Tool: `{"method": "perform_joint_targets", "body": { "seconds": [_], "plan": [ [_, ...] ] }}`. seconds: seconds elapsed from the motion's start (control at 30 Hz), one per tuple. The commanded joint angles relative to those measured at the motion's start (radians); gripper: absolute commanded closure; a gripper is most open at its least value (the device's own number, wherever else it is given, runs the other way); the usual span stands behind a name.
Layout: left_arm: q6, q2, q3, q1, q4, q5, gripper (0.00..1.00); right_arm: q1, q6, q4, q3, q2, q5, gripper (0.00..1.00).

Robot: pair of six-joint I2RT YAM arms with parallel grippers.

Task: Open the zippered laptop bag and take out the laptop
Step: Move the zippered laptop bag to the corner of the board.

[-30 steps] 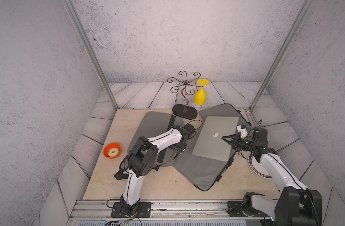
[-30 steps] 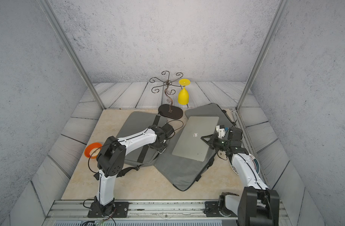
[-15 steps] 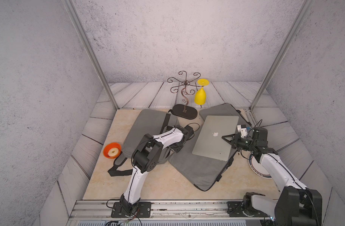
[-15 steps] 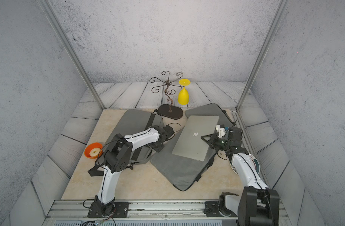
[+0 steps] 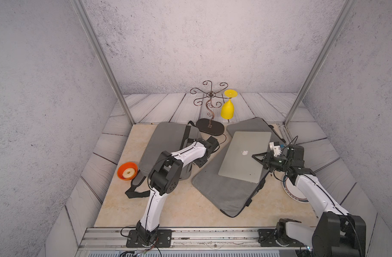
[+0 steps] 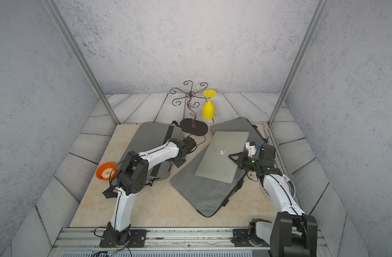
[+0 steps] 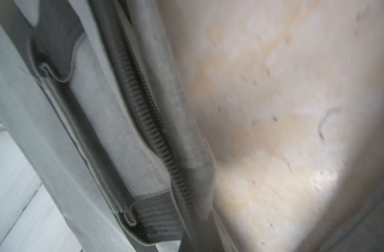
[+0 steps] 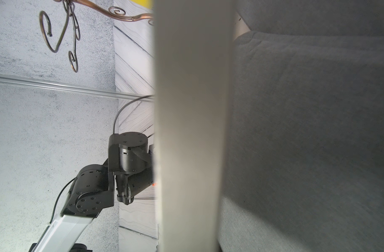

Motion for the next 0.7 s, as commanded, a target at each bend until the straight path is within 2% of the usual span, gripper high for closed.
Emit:
{"method": "perform_joint_targets", "body": {
  "seconds": [0.0, 0.07, 0.33, 0.67],
  "plan": [
    [0.094, 0.022, 0.042, 0.027, 0.091, -0.035, 1.00, -0.003, -0.002, 0.104, 0.045, 0.003, -0.079, 1.00],
    [0.118, 0.041, 0.059, 0.052, 0.111, -0.048, 1.00, -0.002, -0.001, 0.105, 0.047, 0.003, -0.078, 1.00],
    [0.071, 0.143, 0.222, 0.137, 0.086, -0.085, 1.00, -0.001, -0.002, 0.103, 0.057, 0.016, -0.079, 1.00],
    [0.171, 0.218, 0.272, 0.217, 0.146, -0.095, 1.00, 0.005, -0.011, 0.073, 0.085, 0.030, -0.077, 1.00]
  ]
}}
